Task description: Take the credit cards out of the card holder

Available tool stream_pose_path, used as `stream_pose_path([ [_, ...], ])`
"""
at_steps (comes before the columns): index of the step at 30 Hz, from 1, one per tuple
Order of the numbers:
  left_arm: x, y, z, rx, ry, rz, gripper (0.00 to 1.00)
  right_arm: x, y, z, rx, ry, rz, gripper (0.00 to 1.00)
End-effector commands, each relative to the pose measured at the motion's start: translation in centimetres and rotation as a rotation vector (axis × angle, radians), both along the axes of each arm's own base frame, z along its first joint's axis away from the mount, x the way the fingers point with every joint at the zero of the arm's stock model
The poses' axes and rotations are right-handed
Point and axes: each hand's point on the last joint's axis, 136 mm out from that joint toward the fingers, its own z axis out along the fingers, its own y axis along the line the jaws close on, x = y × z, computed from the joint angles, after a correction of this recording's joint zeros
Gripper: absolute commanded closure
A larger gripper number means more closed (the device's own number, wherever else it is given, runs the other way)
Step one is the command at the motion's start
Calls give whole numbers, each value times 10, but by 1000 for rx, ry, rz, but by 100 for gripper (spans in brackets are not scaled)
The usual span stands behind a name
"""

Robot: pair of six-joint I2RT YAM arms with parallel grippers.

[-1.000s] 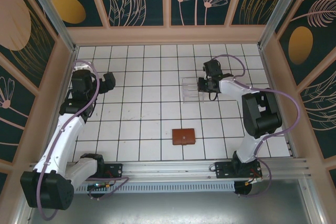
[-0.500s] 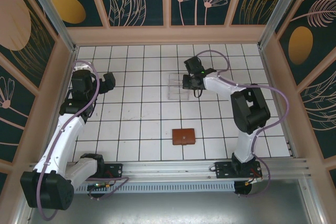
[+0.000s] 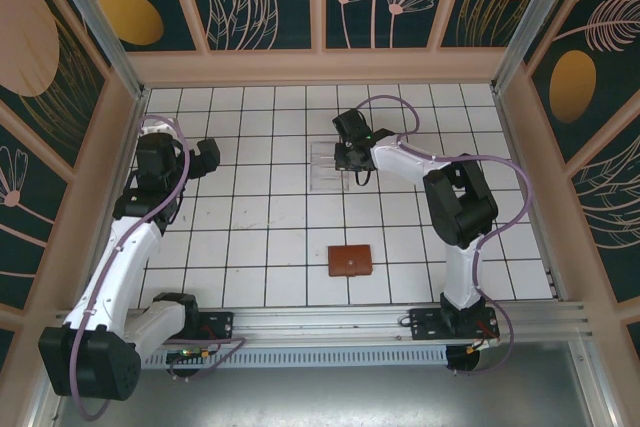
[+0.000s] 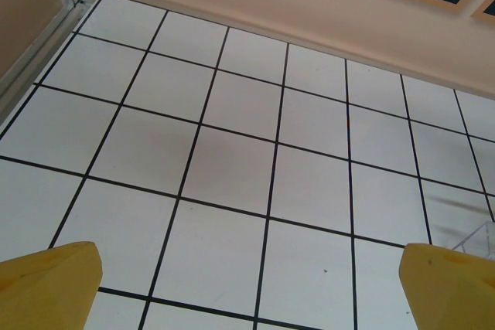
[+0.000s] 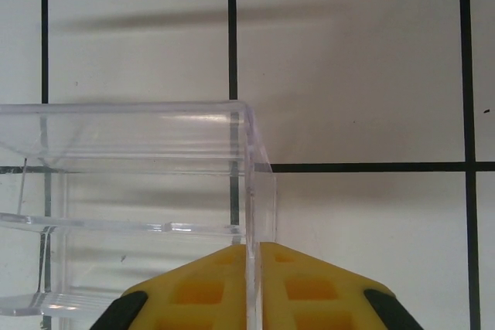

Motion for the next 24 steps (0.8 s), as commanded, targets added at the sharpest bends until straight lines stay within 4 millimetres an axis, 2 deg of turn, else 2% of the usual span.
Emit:
stream_pose_path([
  [1,0,-2,-2,2,-2,-11,2,6,-2,4,-28,-14,-23,85],
  [8,3,-5,-7,-5,13,-22,2,6,-4,19,-32,-34,-28,73],
  [10,4,-11,-10,-13,24,-53,3,4,-5,29,-28,-45,-31,71],
  [14,6,-37,-16,-44,51,-153,5,-11,-9,49,-9,-59,-29,66],
  [19,8,-75,-24,-109,100,-272,8,-46,-13,65,34,-35,-15,62],
  [24,5,-115,-33,-146,124,-366,8,-102,-8,68,122,45,29,59],
])
